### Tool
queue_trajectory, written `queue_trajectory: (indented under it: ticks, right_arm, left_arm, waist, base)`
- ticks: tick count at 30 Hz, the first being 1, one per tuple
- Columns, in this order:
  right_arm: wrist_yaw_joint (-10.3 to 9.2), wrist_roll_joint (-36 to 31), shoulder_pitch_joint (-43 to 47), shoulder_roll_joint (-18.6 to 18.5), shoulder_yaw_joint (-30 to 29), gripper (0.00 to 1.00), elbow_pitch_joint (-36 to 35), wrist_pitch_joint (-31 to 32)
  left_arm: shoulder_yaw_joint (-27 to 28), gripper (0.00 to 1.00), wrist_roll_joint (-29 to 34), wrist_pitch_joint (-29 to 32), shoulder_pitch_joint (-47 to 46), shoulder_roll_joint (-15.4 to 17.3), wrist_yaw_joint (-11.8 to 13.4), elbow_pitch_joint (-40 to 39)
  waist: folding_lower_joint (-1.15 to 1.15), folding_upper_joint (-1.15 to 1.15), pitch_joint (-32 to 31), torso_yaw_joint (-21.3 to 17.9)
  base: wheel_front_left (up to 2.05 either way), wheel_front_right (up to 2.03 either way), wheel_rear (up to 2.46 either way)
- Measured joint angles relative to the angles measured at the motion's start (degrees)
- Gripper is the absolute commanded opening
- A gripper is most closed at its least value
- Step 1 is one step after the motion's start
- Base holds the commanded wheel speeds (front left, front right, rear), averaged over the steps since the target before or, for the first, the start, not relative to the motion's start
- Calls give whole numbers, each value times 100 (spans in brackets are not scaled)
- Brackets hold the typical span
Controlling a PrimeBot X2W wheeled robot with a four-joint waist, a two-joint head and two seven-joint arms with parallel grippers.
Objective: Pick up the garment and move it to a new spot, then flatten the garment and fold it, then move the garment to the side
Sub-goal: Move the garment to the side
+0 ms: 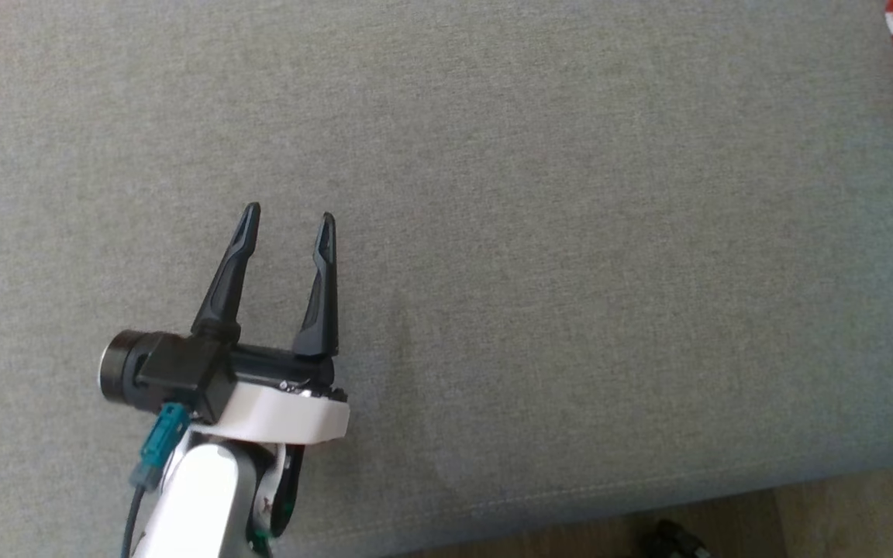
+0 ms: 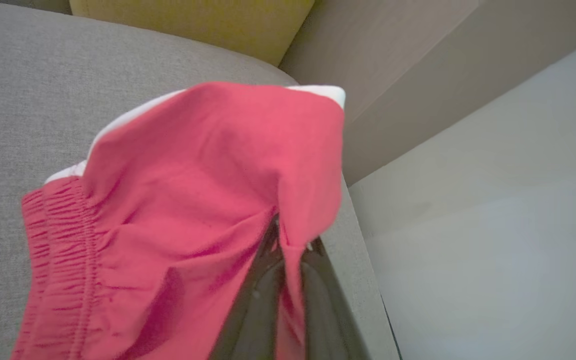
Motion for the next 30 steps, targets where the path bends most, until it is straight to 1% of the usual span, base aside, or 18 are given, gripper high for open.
queue_trajectory:
  ticks: [3,4,5,6,7,8,9,15,21,27,30]
  right_arm:
    - [0,-342,0,18,-182,0,-156,-1]
    - [0,-450,0,33,-276,11,-205,-1]
    - [0,-564,1,55,-374,23,-249,0]
    - [0,-666,1,80,-463,39,-287,1]
    - [0,-768,3,122,-565,57,-328,12]
    - [0,-869,10,169,-652,91,-386,51]
    - [0,-964,19,220,-732,100,-438,51]
    - [0,-1427,86,504,-1114,100,-750,51]
    - [0,-1591,233,679,-1243,100,-794,-59]
    - [0,-1627,266,954,-1109,100,-779,-393]
    - [0,-1508,266,1144,-1005,100,-742,-650]
  left_arm:
    - [-3,100,0,0,-23,-2,0,0]
    - [-2,100,0,0,-39,-2,0,0]
    - [-3,100,0,0,-62,-2,0,0]
    - [-3,100,0,0,-84,-3,0,0]
    - [-3,100,0,0,-92,-3,0,0]
    - [-3,100,0,0,-92,-4,0,0]
    - [-2,100,0,0,-92,-4,0,0]
    - [-2,100,-1,0,-92,-7,0,5]
    - [2,100,-52,0,-92,-14,2,18]
    - [29,100,-63,0,-87,-18,22,97]
    - [79,100,-64,0,-73,-21,54,118]
  waist:
    - [0,0,40,30]
    - [0,0,54,40]
    - [0,0,66,53]
    - [0,0,76,65]
    - [0,0,83,78]
    - [0,0,86,89]
    - [0,0,86,99]
    - [0,0,52,138]
    - [0,0,-15,151]
    - [0,0,-235,139]
    - [0,0,-412,136]
  base:
    - [0,0,0]
    - [0,0,0]
    - [0,0,0]
    - [0,0,0]
    - [0,0,0]
    - [0,0,0]
    - [0,0,0]
    - [0,0,0]
    - [0,0,0]
    - [0,0,0]
    - [0,0,0]
